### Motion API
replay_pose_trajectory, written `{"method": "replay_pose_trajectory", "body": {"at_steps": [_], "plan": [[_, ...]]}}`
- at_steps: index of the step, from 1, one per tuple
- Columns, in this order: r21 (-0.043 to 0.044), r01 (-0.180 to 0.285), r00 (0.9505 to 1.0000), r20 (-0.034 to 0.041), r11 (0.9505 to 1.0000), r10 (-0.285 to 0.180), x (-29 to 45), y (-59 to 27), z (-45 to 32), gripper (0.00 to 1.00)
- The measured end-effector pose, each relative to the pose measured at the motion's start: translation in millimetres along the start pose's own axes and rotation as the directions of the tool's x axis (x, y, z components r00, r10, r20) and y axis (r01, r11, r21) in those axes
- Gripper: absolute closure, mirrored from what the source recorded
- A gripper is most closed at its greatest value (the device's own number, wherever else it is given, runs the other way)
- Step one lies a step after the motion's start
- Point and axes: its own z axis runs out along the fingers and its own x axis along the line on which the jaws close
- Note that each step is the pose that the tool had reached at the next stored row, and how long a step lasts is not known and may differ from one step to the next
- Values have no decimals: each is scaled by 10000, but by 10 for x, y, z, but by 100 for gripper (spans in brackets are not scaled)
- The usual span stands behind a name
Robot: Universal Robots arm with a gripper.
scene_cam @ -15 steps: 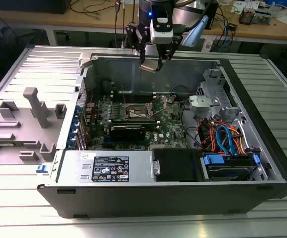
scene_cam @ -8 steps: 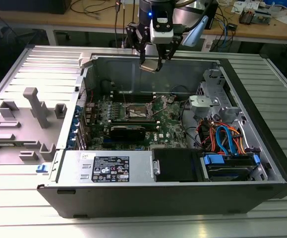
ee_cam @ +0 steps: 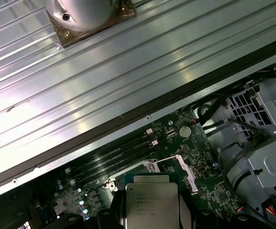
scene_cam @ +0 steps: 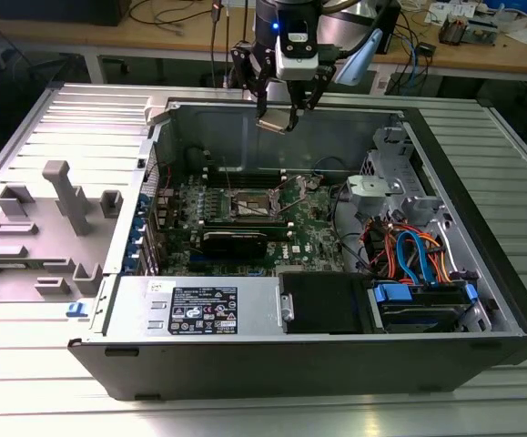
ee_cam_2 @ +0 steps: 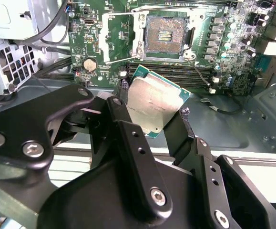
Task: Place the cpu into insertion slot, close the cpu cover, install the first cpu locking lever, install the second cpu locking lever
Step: 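Place the cpu into insertion slot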
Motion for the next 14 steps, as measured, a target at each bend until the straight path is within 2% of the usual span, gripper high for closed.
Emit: {"method": "replay_pose_trajectory", "body": {"at_steps": [3,7,12,14], "plan": [[-3,-401,9992,29,9992,401,0,0,8,45],[-4,-920,9957,70,9958,920,0,-1,19,45],[2,-1504,9886,122,9886,1503,-1,-3,36,45],[0,-1809,9834,148,9835,1809,-1,-4,47,45]]}}
